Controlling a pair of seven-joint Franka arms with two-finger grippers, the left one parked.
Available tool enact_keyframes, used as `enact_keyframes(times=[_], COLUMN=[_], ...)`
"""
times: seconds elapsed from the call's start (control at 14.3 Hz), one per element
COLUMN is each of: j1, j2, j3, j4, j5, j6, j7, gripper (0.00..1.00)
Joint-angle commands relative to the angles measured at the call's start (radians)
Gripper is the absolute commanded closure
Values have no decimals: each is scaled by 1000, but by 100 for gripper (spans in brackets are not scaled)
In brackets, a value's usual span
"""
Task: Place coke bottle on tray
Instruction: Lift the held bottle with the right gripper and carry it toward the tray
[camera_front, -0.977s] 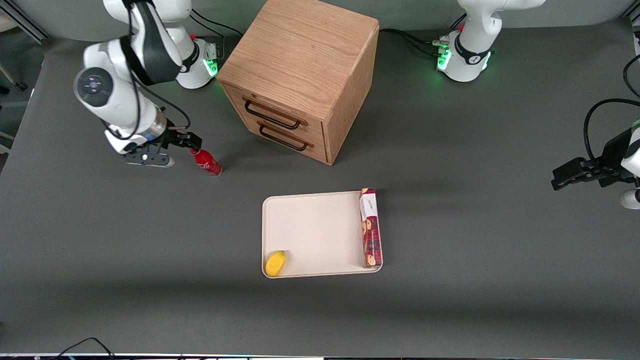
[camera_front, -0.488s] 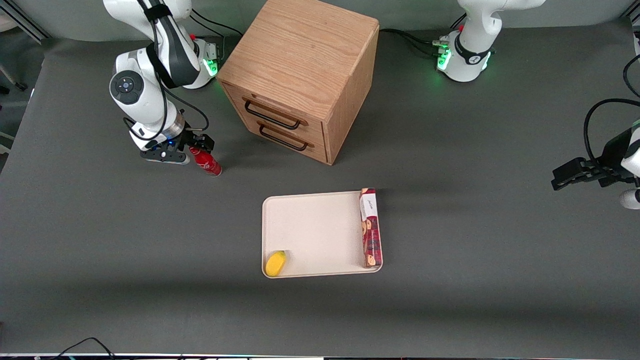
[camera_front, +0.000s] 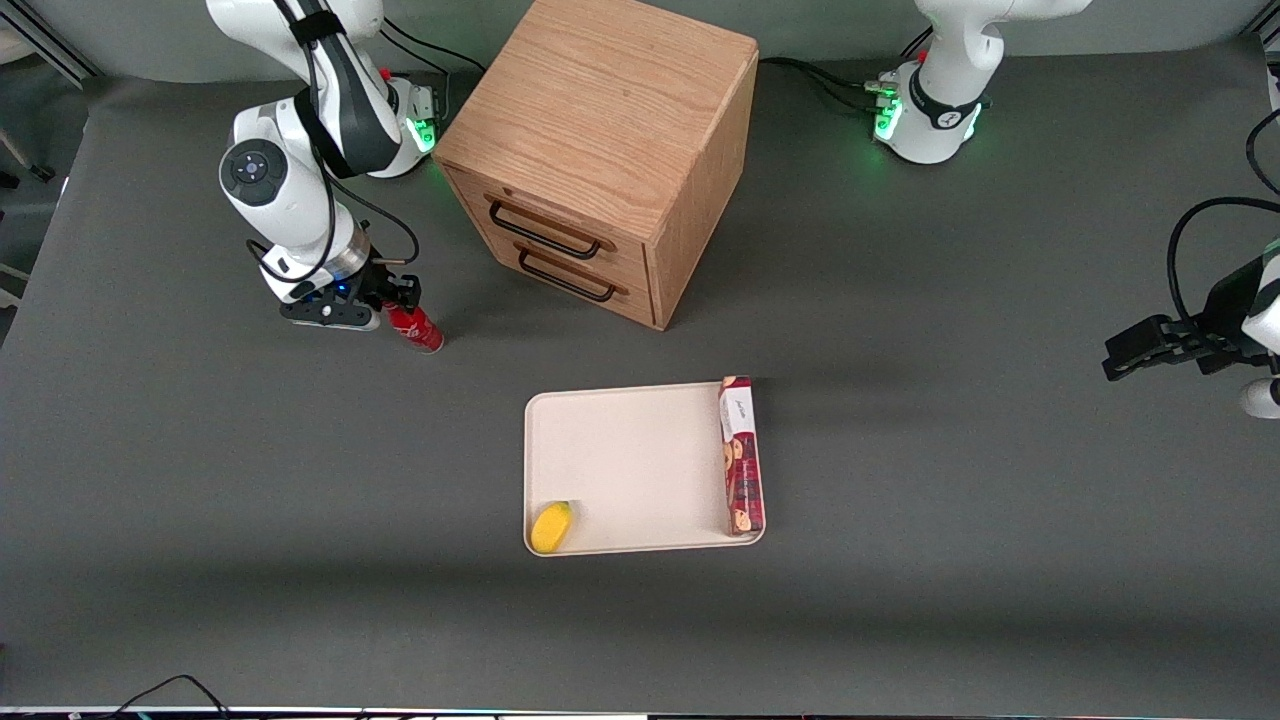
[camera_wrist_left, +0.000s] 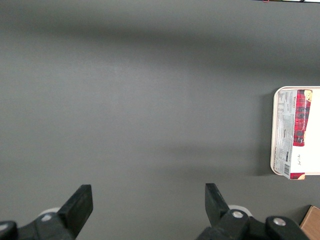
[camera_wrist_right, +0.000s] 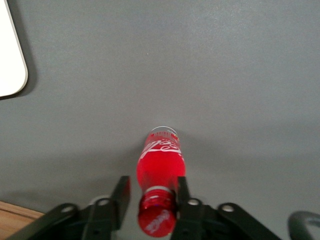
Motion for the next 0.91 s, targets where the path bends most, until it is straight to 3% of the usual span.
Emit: enact_keyframes(times=[0.0,0.14,0.28,0.63,0.84], j1=[0,0,-2,-11,-5], j2=[-3,-9,-20,5,151], j3=[5,5,4,-85,-73], j4=[-9,7,107,583,951], j5=[5,5,5,3,-15], j6=[12,-24,-142,-614,-875], j7=[3,-9,-41,-195,-187], gripper=[88,96,96,98,99])
